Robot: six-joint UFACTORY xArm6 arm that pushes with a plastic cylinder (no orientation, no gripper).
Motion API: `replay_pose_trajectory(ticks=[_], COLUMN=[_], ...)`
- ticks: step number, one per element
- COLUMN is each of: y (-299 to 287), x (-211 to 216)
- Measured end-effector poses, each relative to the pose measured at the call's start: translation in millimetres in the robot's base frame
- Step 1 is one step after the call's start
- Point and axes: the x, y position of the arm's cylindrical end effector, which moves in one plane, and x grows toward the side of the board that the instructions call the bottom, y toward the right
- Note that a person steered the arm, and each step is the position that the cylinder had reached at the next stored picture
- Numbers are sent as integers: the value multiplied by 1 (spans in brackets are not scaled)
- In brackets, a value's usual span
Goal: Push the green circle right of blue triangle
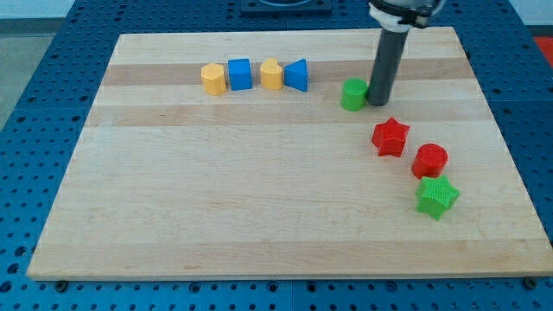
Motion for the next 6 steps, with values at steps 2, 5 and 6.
replay_pose_trajectory(ticks=[2,5,6], y=[-32,-22,-48], x=[-15,17,17])
